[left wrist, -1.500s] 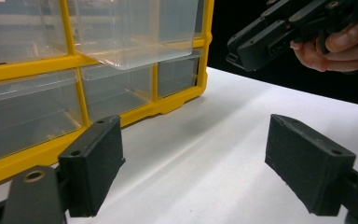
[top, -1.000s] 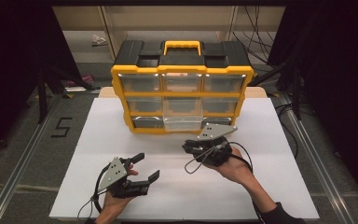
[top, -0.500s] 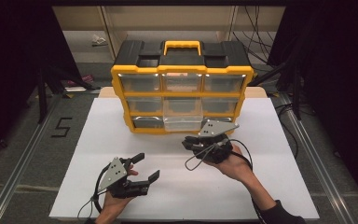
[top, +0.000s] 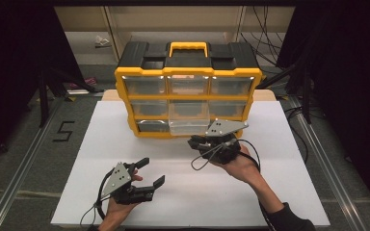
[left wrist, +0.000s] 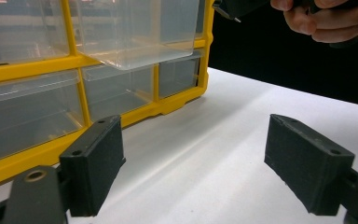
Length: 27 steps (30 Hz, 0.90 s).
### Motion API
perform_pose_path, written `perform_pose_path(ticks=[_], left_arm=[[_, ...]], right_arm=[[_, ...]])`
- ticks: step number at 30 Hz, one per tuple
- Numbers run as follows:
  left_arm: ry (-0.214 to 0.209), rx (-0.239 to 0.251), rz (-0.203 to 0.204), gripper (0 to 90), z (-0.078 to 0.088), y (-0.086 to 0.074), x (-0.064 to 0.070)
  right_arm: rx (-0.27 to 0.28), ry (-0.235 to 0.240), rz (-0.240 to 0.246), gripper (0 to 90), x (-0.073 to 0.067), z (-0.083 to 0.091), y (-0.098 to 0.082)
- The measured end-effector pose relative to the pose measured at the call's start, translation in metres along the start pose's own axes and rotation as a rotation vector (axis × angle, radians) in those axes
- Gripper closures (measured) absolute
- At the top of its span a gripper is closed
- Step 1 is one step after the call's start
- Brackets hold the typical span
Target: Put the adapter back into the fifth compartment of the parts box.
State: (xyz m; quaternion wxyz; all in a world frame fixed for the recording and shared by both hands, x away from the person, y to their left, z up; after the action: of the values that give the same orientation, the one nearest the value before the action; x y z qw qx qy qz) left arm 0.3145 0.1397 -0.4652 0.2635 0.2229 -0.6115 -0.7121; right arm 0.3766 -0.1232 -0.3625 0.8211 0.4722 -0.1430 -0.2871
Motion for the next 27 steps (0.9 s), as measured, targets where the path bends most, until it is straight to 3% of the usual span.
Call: perform_pose_path(ticks=[27], left_arm=[[-0.001,-0.003,0.002,19.1,0.0,0.0,0.0]], right_arm=[[0.054,-0.038,0.003,76.4,0.01,0.003,0.03]])
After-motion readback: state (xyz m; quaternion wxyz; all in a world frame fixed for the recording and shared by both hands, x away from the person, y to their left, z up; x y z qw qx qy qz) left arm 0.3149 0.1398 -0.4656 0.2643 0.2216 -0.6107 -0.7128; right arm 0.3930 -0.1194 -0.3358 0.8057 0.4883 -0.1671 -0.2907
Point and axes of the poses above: each handheld gripper's, and its own axes: z roughly backward along the jaws, y roughly out of its top, x roughly to its right, the point moved 2 cm from there along -z, roughly forward along the jaws, and after that the axes turned 5 degrees about -z, right-handed, at the moved point
